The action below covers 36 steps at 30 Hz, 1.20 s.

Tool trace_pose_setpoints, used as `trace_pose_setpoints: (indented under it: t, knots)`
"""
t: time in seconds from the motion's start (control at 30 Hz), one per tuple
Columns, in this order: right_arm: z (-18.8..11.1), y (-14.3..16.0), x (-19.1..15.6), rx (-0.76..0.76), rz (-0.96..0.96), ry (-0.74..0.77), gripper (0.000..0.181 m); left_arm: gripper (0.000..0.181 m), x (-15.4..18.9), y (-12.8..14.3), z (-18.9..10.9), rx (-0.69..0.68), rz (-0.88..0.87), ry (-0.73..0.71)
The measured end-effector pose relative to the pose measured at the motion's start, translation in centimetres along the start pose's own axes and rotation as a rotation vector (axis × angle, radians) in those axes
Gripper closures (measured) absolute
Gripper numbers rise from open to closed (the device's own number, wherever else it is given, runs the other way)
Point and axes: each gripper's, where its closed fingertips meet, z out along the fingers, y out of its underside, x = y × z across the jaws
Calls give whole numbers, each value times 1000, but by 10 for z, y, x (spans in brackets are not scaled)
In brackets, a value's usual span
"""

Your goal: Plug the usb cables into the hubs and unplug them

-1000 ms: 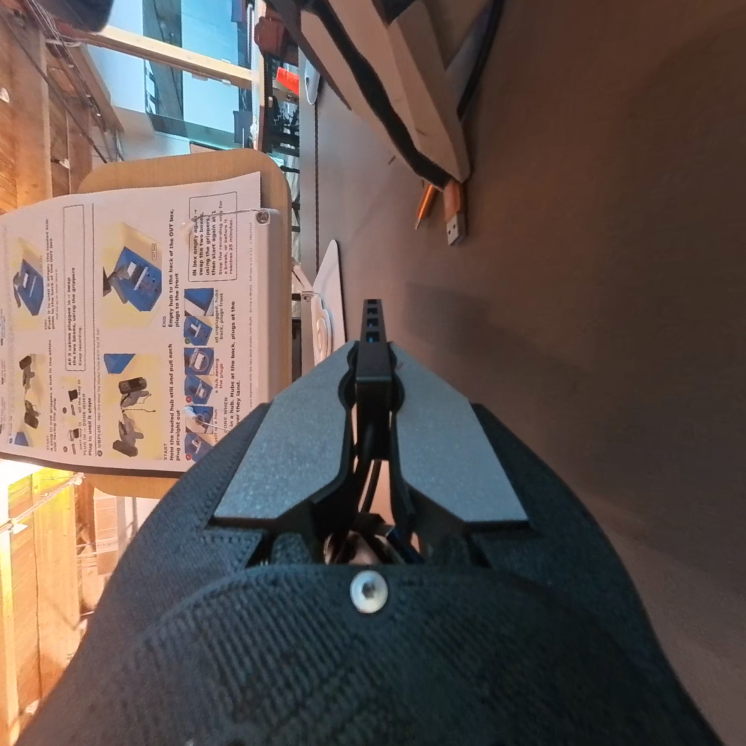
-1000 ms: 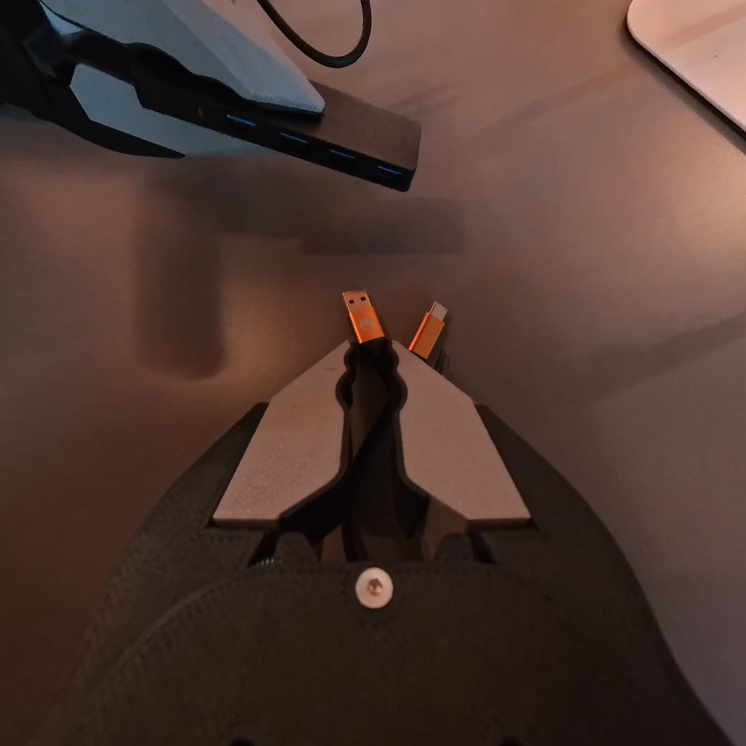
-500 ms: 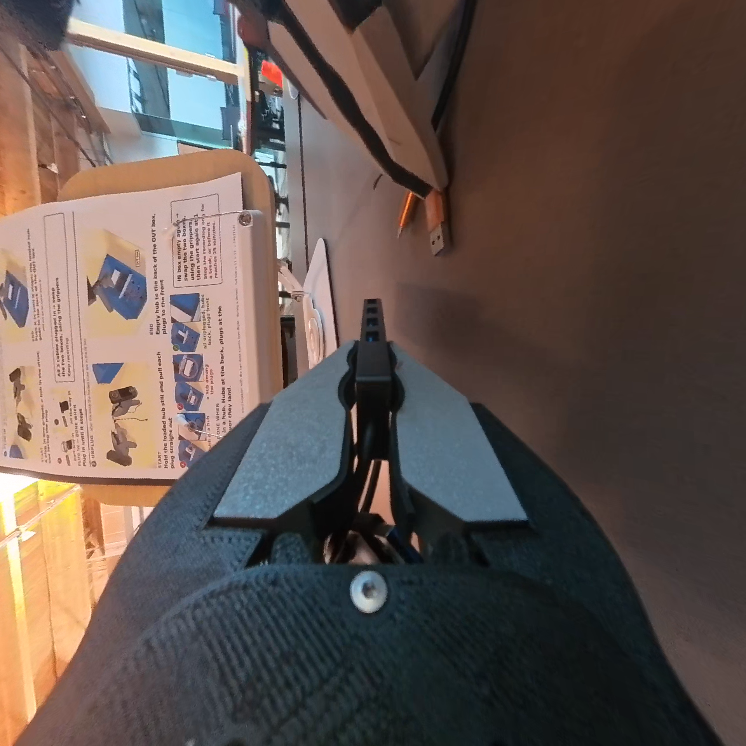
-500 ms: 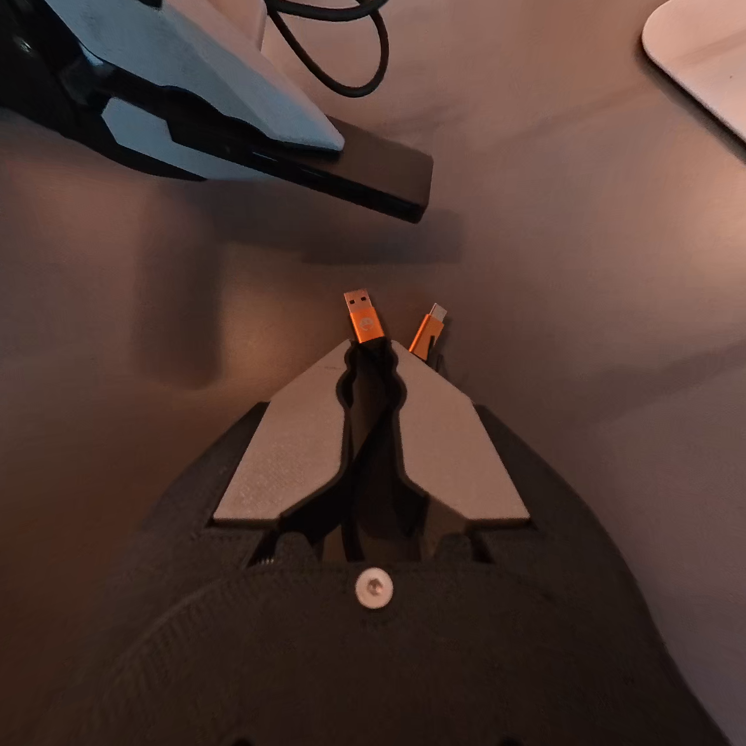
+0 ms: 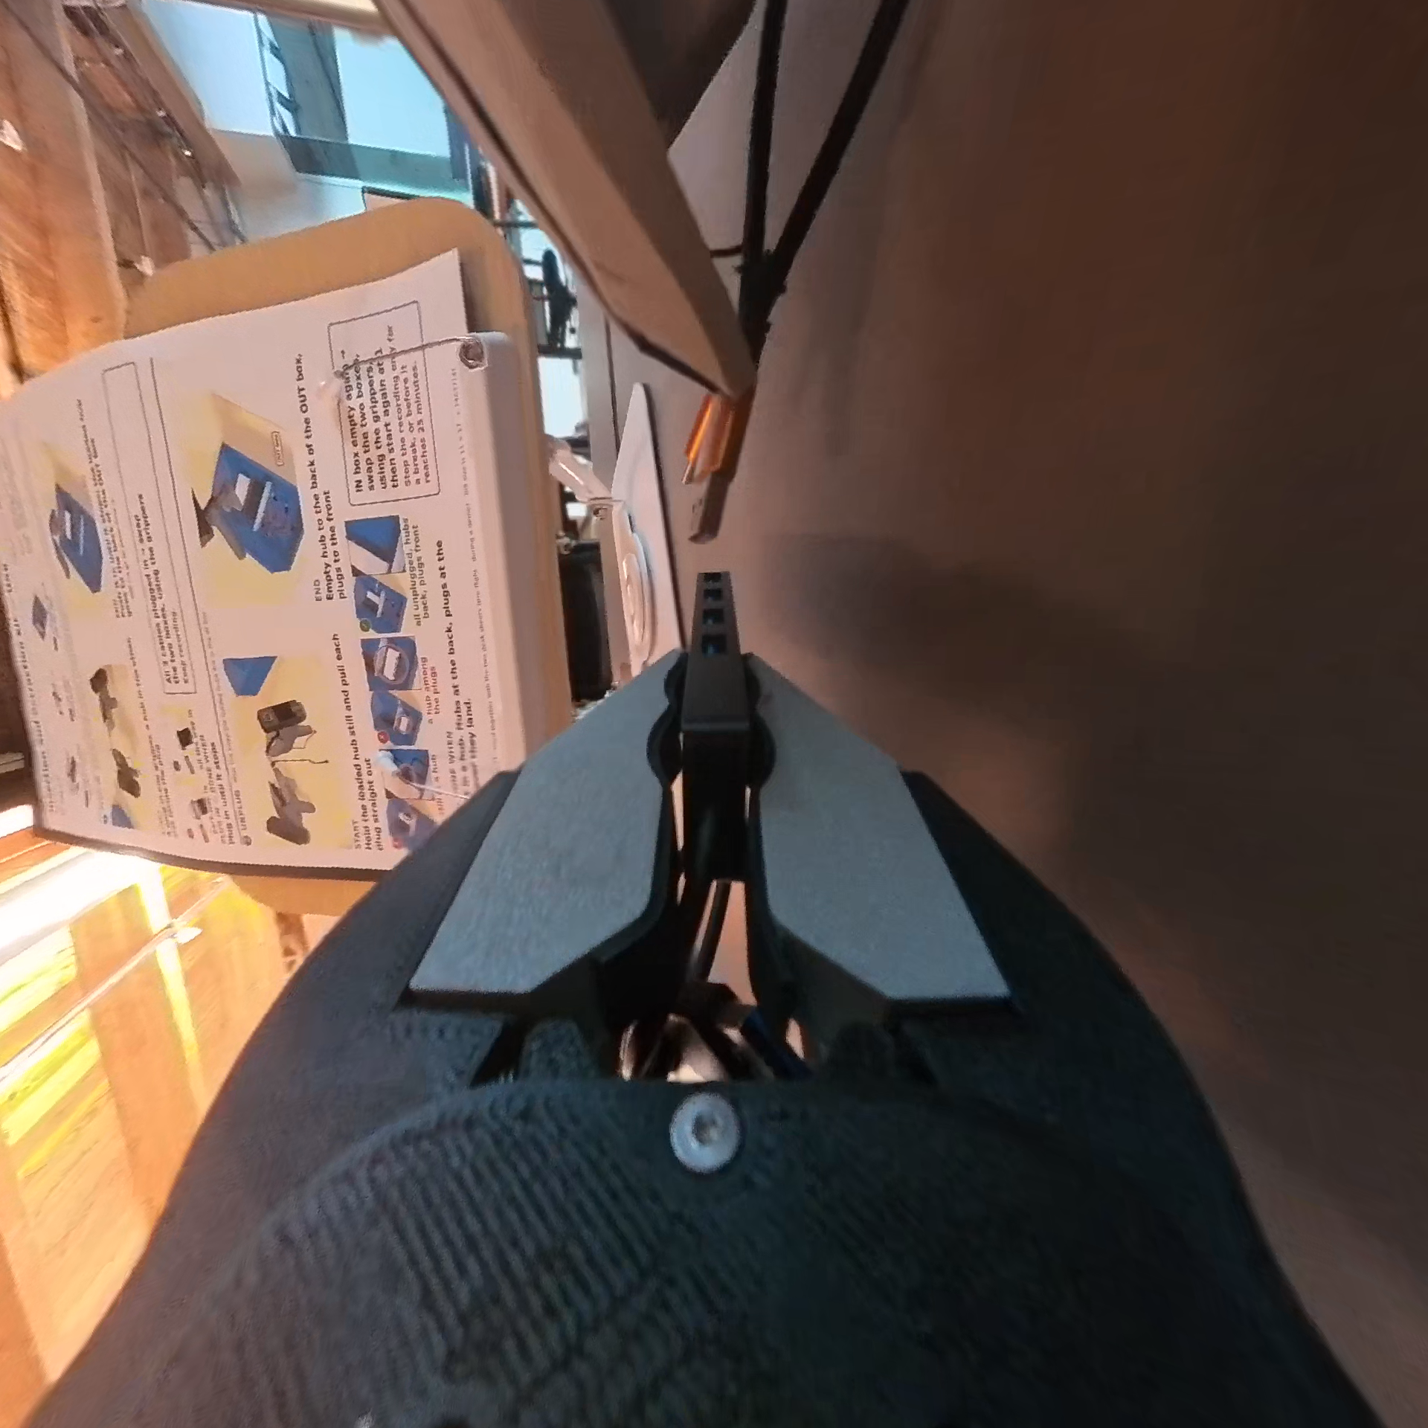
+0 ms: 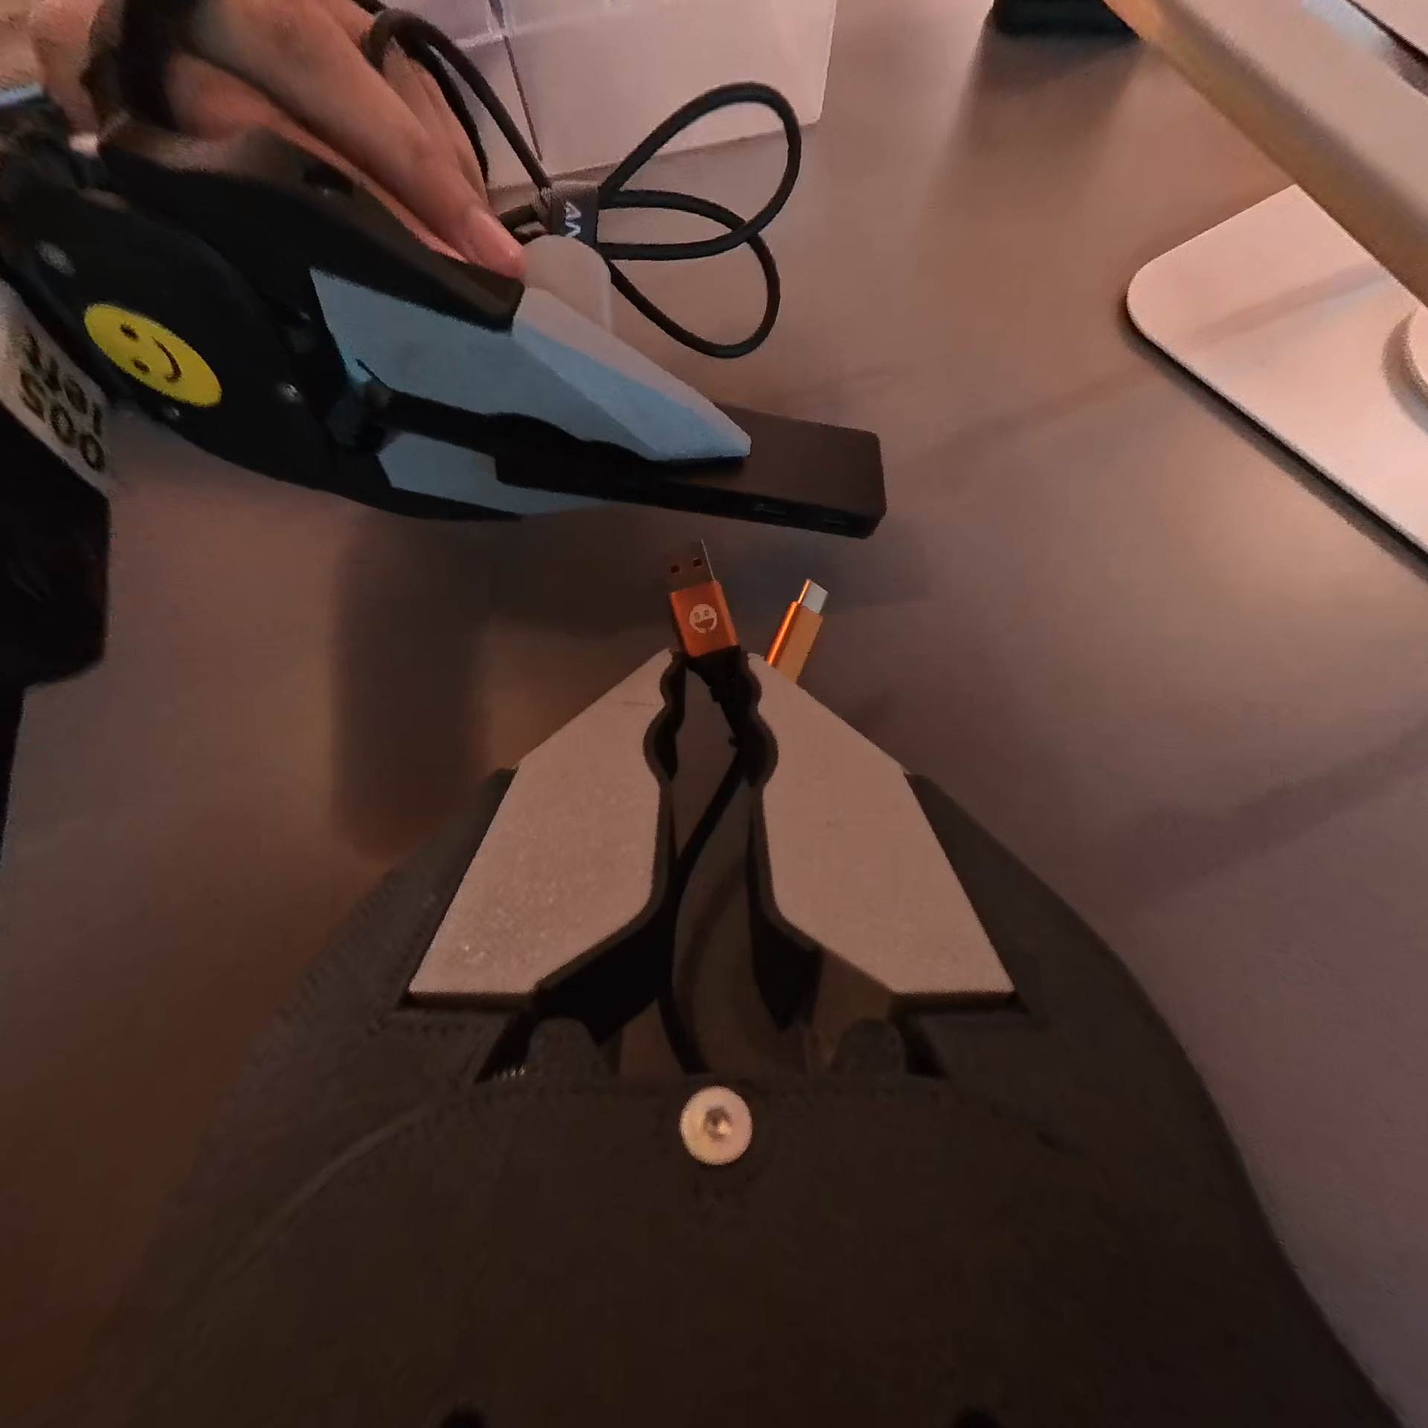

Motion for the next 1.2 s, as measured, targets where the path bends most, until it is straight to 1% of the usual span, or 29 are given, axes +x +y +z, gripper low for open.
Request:
trace_pose_setpoints:
  t: [0.23,0.53,0.7,0.9,1.0,1.2]
  knots:
    - [15,4,4,-45,46,63,172,172,0,-2,4,-41,131,-66]
    - [11,-4,7,-8,103,101,172,172,2,-4,4,-56,157,-66]
    - [14,-2,3,-18,147,64,171,172,3,-7,4,-53,153,-59]
    - [14,6,9,-51,170,89,171,172,-1,-3,5,-68,142,-76]
    - [16,7,9,-61,170,97,171,172,0,-6,4,-58,177,-85]
    - [17,7,8,-59,199,84,171,172,0,-7,4,-92,273,-123]
